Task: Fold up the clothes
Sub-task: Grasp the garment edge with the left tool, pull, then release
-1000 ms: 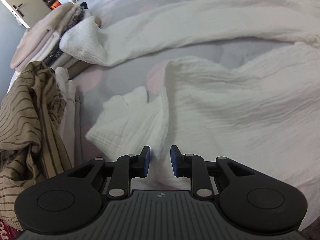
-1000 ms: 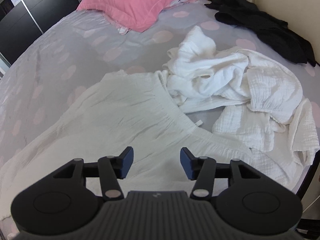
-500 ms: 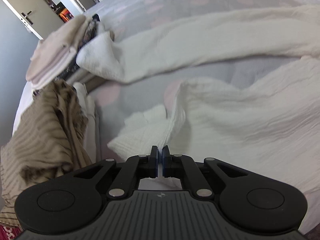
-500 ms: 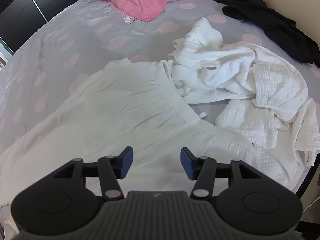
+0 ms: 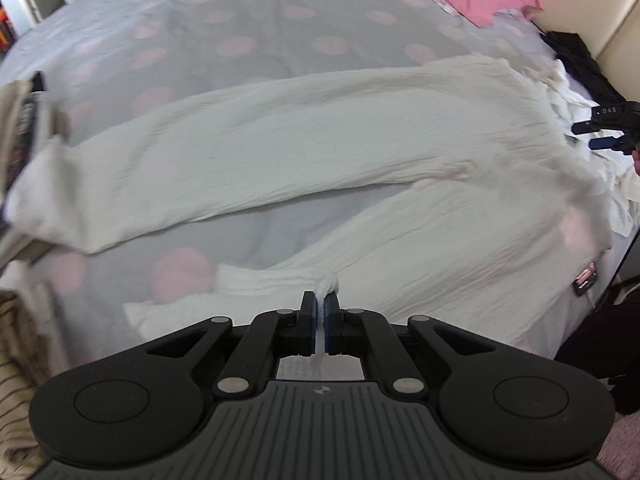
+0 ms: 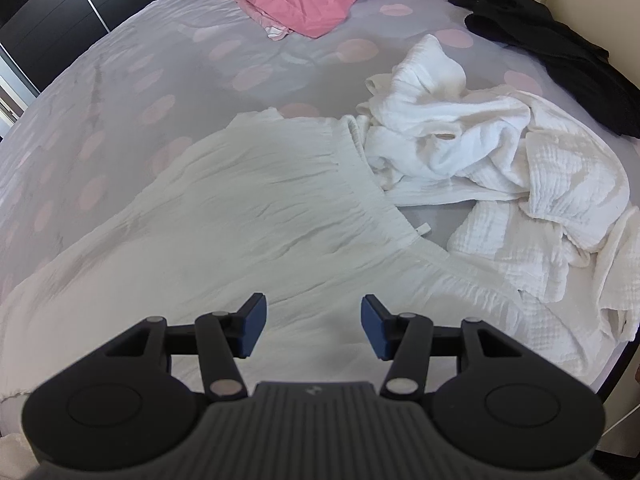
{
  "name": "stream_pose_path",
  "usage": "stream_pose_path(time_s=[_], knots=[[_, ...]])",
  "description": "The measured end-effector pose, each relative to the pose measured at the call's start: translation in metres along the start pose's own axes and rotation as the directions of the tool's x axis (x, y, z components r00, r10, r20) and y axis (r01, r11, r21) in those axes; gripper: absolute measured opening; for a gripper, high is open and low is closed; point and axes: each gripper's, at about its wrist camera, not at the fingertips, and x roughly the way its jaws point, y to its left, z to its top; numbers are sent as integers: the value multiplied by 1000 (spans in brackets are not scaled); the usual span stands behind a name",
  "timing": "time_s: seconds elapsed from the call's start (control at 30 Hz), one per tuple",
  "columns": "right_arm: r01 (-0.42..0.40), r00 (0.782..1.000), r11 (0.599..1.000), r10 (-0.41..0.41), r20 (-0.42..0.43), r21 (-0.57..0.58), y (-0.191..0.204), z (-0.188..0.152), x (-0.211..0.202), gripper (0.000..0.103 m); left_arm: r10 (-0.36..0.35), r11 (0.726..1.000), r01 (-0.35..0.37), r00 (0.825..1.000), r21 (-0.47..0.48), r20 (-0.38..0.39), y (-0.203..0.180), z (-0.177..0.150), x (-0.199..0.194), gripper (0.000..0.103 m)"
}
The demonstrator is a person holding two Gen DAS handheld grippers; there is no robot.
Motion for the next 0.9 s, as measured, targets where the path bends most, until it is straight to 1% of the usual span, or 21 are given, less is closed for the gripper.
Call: stream_pose_path(time_s=[0.07, 0.2, 0.27, 0.3, 0.33, 0.47, 0.57, 0.67, 0.77, 0.83, 0.9], knots=[[3, 1000, 1000, -3, 1, 3, -1, 0, 0, 56, -30, 1000, 30, 999, -2, -24, -11, 5, 21, 2], [8, 1000, 1000, -8, -3, 4, -3, 2, 1, 56, -20, 1000, 20, 998, 10, -55, -26, 15, 55, 3], [8, 1000, 1000, -8, -6, 2, -3, 2, 2, 56, -4, 1000, 5, 998, 24, -67, -27, 18, 65, 6], [8, 1000, 1000, -7, -8, 1, -3, 2, 3, 56, 0, 1000, 2, 998, 27, -64, -26, 19, 65, 12], [6, 1000, 1000, -6, -9, -1, -3, 2, 3, 56, 4, 1000, -2, 998, 26, -55, -24, 19, 63, 15], [4, 1000, 1000, -4, -17, -12, -2, 2, 5, 57, 24, 1000, -24, 1000, 6, -5, -8, 17, 47, 16], [7, 1000, 1000, -7, -28, -17, 0, 3, 9, 57, 54, 998, -55, 998, 33, 32, 2, 11, 34, 16], [12, 999, 1000, -13, -37, -22, 2, 3, 12, 57, 104, 991, -111, 991, 79, 85, 10, 1, 21, 16], [16, 999, 999, -17, -42, -33, 4, 2, 14, 57, 88, 991, -99, 988, 89, 128, 20, -8, 9, 18], [20, 999, 999, -22, -45, -40, 6, 2, 16, 58, 74, 994, -86, 985, 73, 153, 26, -12, 3, 27], [25, 999, 999, -27, -47, -46, 8, 1, 17, 58, 59, 997, -68, 983, 48, 177, 32, -13, -2, 32]])
